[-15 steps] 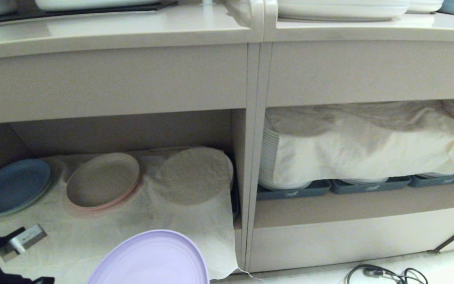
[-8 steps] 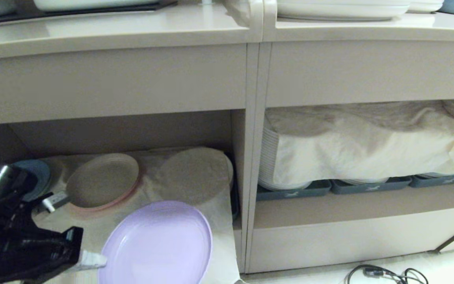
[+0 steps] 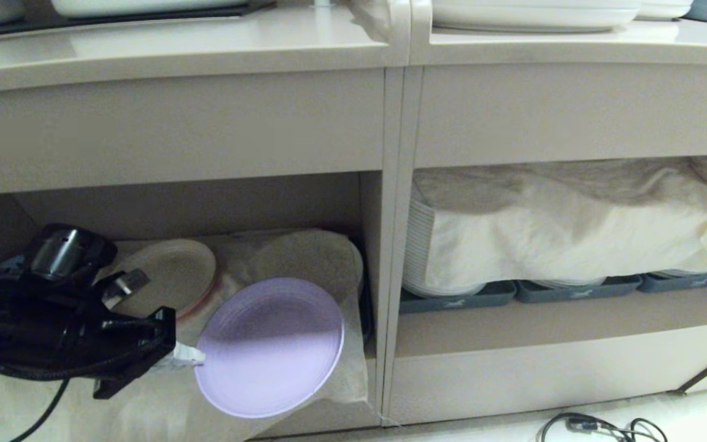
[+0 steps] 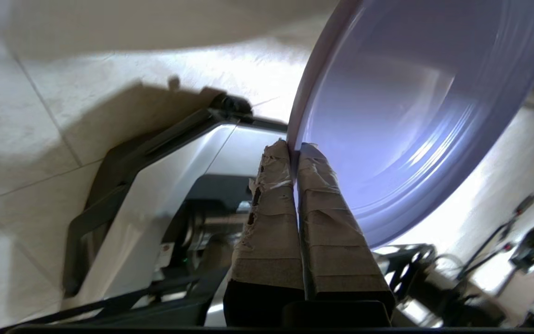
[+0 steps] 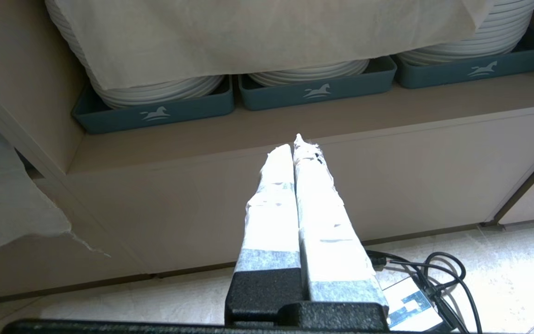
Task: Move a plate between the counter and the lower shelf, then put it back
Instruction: Put the plate in the cupboard
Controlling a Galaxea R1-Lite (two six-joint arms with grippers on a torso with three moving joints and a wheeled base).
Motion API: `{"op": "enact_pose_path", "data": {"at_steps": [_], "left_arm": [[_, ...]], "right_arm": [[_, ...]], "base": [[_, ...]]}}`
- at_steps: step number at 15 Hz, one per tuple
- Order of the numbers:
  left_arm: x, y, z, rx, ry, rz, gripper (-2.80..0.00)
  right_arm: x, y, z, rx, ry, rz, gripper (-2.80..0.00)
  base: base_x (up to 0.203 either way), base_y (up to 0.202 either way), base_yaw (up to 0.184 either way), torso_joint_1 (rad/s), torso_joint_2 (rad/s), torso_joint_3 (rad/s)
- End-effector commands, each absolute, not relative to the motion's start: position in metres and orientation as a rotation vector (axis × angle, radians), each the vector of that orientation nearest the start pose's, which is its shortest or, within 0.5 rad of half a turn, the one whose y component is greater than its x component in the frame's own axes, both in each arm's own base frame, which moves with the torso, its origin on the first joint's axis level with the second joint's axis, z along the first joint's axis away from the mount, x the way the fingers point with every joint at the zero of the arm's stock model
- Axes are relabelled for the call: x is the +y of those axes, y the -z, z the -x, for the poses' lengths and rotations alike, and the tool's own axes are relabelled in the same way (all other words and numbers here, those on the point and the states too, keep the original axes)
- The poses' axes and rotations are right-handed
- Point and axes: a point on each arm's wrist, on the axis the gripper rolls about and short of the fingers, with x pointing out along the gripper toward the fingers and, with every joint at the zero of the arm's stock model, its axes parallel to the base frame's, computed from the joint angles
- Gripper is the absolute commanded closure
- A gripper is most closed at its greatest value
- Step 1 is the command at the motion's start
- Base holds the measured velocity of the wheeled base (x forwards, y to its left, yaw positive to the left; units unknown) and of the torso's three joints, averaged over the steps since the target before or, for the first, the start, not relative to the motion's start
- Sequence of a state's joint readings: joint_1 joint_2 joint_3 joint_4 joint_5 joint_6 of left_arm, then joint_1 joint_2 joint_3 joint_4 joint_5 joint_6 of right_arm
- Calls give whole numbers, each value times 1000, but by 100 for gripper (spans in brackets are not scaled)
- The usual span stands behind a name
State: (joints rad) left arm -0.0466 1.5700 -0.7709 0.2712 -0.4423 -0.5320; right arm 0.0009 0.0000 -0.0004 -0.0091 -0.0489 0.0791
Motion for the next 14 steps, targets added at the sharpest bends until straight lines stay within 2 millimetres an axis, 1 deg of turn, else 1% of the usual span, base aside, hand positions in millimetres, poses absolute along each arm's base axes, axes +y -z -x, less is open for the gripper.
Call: {"op": "enact_pose_path", "data": {"at_steps": [1,3,6,8,11,14], "left_arm": [[-20,-135,-225,1176,139,703,0],[-21,-134,-226,1161,142,709,0],[-21,-133,-230,1104,120,774,0],[-20,-133,-229,1100,102,792,0],[-19,-132,-228,1082,9,811,0],[-18,-131,-229,1050,-38,837,0]], "right_arm": [[-1,-76,23,-11,49,-80,0],[-1,-77,23,-12,47,-80,0],[-1,-77,23,-10,48,-80,0],[-1,-77,23,-14,47,-80,0],[-1,-77,23,-12,47,-80,0],[-1,-77,23,-14,47,-80,0]], "base": [[0,0,0,0,0,0],[0,0,0,0,0,0],[0,0,0,0,0,0],[0,0,0,0,0,0],[0,0,0,0,0,0],[0,0,0,0,0,0]]}}
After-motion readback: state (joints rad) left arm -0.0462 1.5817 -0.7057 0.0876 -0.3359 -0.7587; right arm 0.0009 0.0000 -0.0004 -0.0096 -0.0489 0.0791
